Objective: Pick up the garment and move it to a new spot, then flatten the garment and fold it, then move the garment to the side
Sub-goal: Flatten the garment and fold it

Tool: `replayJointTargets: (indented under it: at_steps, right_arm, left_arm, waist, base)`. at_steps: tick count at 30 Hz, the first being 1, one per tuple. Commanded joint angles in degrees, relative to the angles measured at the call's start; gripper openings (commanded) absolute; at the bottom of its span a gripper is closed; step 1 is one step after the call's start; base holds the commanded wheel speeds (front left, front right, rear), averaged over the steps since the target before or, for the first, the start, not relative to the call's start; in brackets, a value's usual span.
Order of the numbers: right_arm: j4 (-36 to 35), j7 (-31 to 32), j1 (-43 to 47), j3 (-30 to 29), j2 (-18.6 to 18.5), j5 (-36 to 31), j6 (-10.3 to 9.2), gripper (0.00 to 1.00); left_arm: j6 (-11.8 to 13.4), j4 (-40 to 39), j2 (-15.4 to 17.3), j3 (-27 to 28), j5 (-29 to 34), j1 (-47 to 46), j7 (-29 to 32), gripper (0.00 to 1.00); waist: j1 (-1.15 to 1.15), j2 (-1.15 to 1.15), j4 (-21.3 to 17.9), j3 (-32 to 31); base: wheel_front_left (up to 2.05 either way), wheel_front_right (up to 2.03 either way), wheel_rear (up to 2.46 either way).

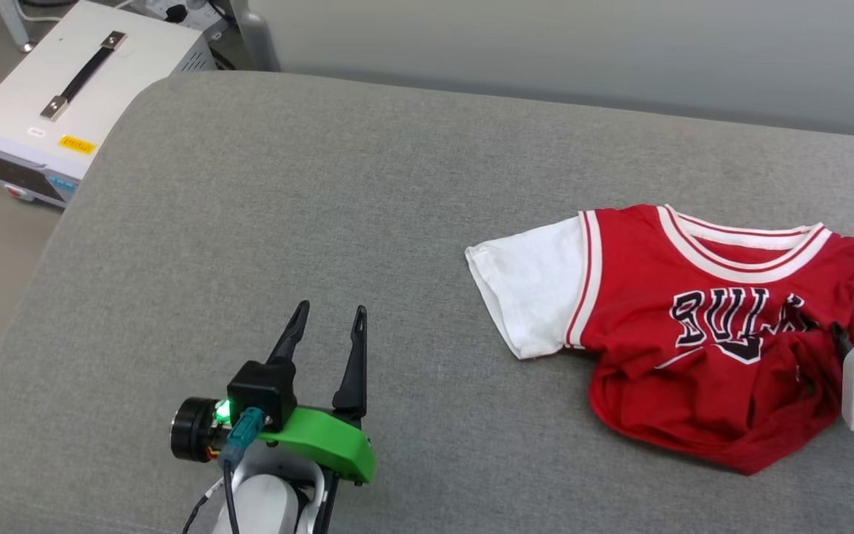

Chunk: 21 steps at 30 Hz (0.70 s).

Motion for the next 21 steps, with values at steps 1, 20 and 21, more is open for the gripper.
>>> replayJointTargets:
  at_steps: [1,20,21]
  right_arm:
    - [-1.56,-0.94,0.51,0.01,0.03,0.98,0.01,1.0]
    - [-29.41,-15.13,14.77,-6.54,9.27,8.01,0.01,1.0]
    - [-30.57,-15.83,15.11,-6.92,10.0,8.06,0.01,1.0]
  left_arm:
    - [-0.07,0.0,-0.13,0.36,-0.1,0.35,-0.34,1.0]
    - [-2.95,0.22,0.66,1.19,0.62,-1.61,-0.26,1.0]
    - [-3.37,0.64,1.11,0.85,0.87,-2.69,0.21,1.0]
  waist:
    - [0.0,0.0,-2.22,-2.06]
    - [0.0,0.0,-13.16,-2.95]
    - [0.0,0.0,-13.74,-2.58]
  base:
    - [0.0,0.0,0.0]
    - [0.0,0.0,0.0]
    - [0.0,0.0,0.0]
